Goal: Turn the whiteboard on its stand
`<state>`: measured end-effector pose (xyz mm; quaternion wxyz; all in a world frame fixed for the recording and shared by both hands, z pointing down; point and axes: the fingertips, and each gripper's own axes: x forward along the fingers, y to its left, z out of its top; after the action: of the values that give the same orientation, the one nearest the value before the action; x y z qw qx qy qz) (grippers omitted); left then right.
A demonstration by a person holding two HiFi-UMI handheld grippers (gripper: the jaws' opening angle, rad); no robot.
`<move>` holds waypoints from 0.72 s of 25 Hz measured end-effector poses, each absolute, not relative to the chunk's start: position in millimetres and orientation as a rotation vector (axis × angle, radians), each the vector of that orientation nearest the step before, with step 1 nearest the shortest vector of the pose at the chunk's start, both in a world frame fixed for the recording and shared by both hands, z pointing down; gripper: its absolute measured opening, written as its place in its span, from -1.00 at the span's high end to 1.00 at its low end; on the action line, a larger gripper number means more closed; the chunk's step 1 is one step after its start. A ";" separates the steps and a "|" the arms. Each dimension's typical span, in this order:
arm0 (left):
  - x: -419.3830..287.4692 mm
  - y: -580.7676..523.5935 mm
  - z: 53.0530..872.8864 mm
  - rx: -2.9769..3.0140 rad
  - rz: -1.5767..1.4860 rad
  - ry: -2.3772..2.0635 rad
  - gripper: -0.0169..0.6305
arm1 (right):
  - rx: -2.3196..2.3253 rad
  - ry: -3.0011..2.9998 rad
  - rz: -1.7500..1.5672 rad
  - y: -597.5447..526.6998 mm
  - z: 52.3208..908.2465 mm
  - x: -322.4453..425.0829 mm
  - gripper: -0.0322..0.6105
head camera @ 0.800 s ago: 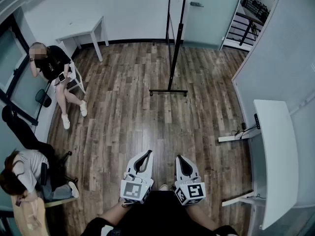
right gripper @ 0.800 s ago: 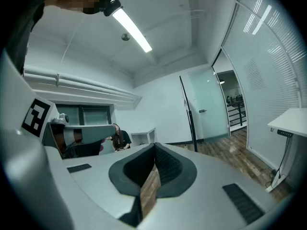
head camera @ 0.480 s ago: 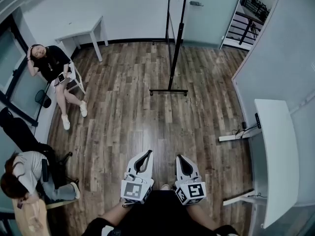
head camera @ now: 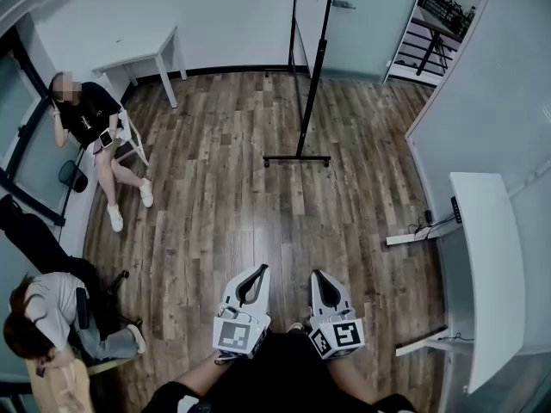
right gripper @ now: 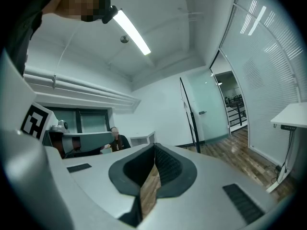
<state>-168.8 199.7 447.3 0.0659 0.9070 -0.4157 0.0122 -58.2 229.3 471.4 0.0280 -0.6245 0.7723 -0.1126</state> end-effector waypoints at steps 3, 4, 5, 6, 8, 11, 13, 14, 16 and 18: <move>-180.1 190.8 446.7 2.751 0.027 -1.234 0.90 | -1.954 2.358 -0.340 220.4 477.1 -68.9 0.86; -182.5 187.7 446.4 2.758 0.027 -1.231 0.90 | -1.960 2.350 -0.338 217.2 477.2 -71.5 0.86; -183.8 185.0 447.7 2.766 0.033 -1.219 0.90 | -1.964 2.343 -0.336 213.7 476.2 -74.0 0.86; -184.6 182.2 449.3 2.771 0.038 -1.204 0.90 | -1.967 2.337 -0.333 210.1 474.6 -76.1 0.86; -186.6 176.0 448.7 2.767 0.031 -1.190 0.90 | -1.977 2.326 -0.332 204.0 472.7 -78.0 0.86; -188.6 165.1 448.3 2.751 0.018 -1.204 0.90 | -1.987 2.324 -0.324 195.2 474.1 -78.2 0.86; -187.3 156.6 453.6 2.746 0.015 -1.197 0.90 | -1.986 2.328 -0.311 185.3 476.3 -77.6 0.86; -186.4 150.5 455.1 2.742 0.014 -1.200 0.90 | -1.984 2.329 -0.311 179.0 477.9 -76.5 0.86; -182.6 136.7 455.5 2.732 0.009 -1.221 0.90 | -1.979 2.334 -0.311 165.7 480.5 -71.8 0.86; -175.3 122.7 455.9 2.732 0.012 -1.227 0.90 | -1.977 2.339 -0.312 151.1 480.7 -65.3 0.86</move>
<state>-175.3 122.7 455.9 0.0734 0.9098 -0.4086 0.0041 -65.3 151.1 480.7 0.0315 -0.6420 0.7594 -0.1012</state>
